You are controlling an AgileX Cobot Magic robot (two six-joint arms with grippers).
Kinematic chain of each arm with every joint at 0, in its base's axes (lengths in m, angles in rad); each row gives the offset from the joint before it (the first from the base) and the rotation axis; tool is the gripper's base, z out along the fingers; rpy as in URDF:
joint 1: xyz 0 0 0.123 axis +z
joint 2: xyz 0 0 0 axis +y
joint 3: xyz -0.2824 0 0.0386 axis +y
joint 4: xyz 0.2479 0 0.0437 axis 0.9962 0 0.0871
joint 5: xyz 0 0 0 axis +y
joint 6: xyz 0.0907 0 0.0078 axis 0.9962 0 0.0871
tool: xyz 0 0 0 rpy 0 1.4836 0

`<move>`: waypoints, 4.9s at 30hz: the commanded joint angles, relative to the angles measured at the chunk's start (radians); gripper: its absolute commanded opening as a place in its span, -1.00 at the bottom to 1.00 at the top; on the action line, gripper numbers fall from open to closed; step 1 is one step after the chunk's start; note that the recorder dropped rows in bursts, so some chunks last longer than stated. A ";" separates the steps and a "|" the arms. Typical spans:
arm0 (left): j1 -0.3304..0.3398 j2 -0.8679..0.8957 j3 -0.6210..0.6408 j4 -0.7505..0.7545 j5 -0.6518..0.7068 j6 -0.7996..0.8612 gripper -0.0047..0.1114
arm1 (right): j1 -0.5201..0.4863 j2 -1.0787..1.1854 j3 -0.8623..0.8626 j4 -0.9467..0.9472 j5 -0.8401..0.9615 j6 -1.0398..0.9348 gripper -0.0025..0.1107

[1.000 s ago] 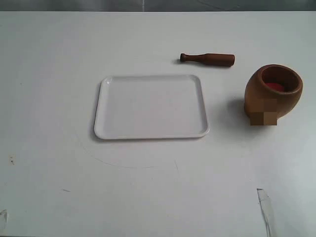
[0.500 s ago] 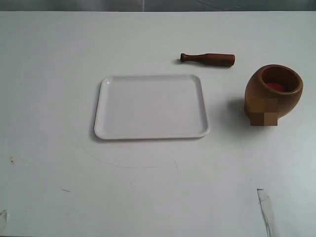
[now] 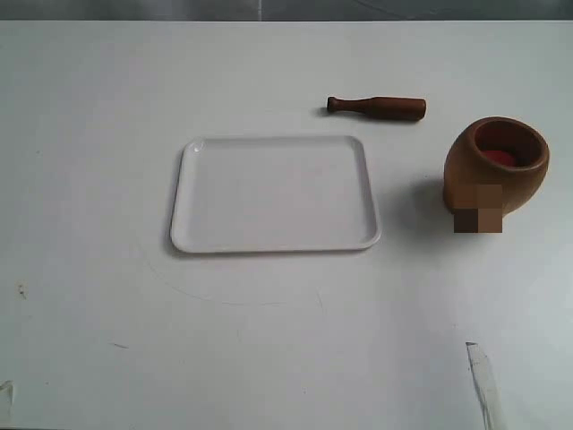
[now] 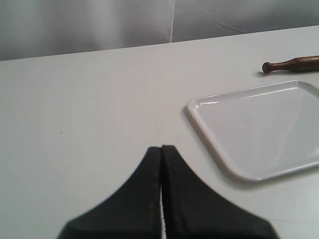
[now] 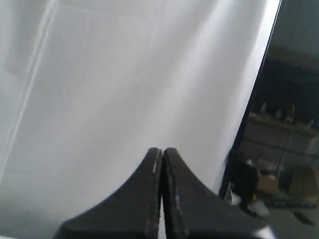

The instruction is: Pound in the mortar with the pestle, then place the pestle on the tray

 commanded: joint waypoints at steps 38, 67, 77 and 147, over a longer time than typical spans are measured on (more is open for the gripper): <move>-0.008 -0.001 0.001 -0.007 -0.003 -0.008 -0.92 | 0.280 1.465 -1.063 0.668 1.057 -1.318 -0.96; -0.008 -0.001 0.001 -0.007 -0.003 -0.008 -0.92 | 0.335 1.628 -1.063 0.620 0.799 -1.357 -0.18; -0.008 -0.001 0.001 -0.007 -0.003 -0.008 -0.92 | 0.322 1.652 -1.063 0.620 0.771 -1.345 -0.23; -0.008 -0.001 0.001 -0.007 -0.003 -0.008 -0.92 | 0.310 0.514 0.087 0.901 -0.392 -0.840 -0.96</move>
